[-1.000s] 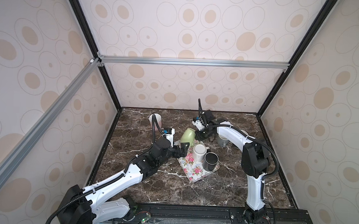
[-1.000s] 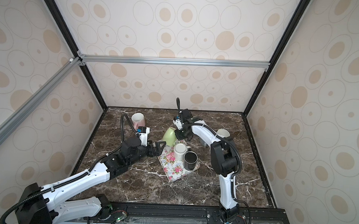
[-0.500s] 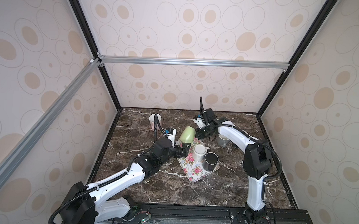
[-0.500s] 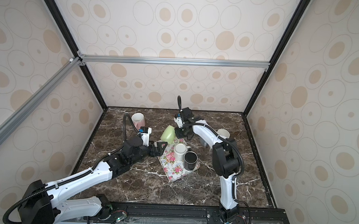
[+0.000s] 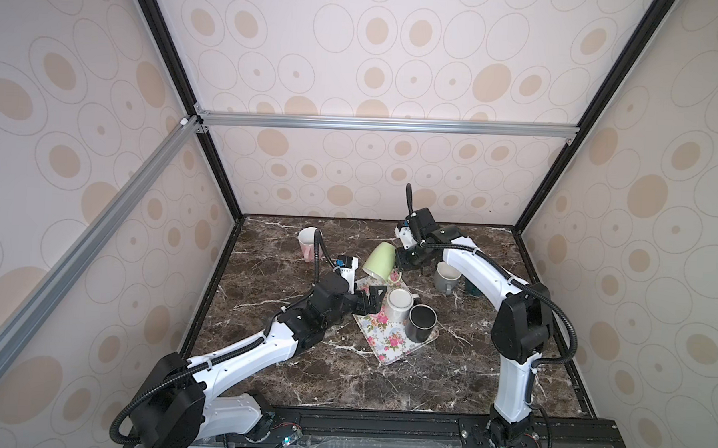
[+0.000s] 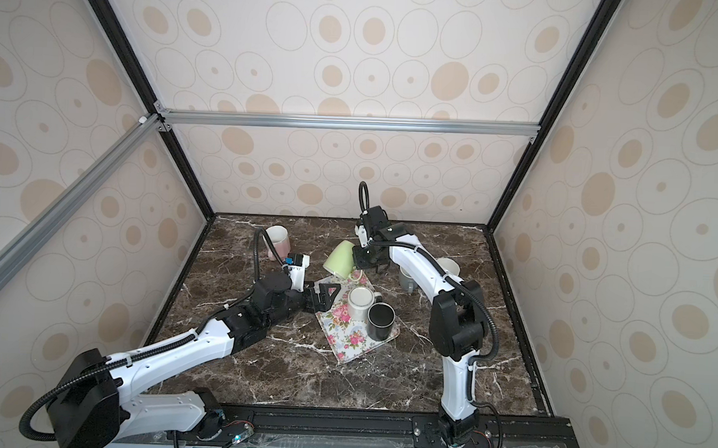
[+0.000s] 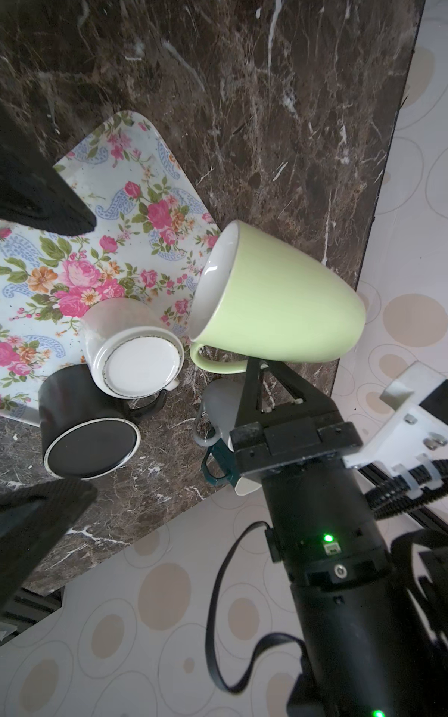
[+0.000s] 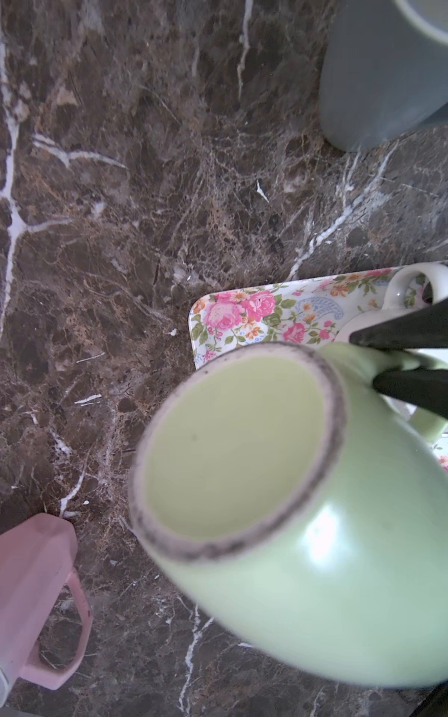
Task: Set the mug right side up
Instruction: 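Close the left gripper on the light-green mug's handle while the right gripper holds its base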
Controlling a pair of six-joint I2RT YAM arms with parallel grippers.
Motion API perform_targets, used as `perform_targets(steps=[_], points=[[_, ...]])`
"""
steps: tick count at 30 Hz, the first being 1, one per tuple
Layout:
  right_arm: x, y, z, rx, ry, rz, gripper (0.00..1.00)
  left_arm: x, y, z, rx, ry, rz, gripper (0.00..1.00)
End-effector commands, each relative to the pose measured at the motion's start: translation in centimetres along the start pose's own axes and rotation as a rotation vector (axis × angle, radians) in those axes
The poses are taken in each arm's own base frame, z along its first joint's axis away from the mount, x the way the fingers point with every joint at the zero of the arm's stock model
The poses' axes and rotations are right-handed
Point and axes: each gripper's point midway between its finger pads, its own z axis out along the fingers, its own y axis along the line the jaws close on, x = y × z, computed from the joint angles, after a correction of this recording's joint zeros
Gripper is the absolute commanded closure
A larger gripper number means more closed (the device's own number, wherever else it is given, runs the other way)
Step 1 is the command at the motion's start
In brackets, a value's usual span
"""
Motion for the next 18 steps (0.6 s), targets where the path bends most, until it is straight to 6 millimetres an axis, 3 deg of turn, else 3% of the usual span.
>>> perform_targets(steps=[1, 18], points=[[-2.0, 0.4, -4.1, -0.007, -0.083, 0.062, 1.0, -2.3, -2.8, 0.5, 0.09, -0.042, -0.026, 0.02], [-2.8, 0.3, -6.7, -0.041, -0.133, 0.165, 1.0, -3.2, -5.5, 1.9, 0.206, -0.04, -0.078, 0.02]])
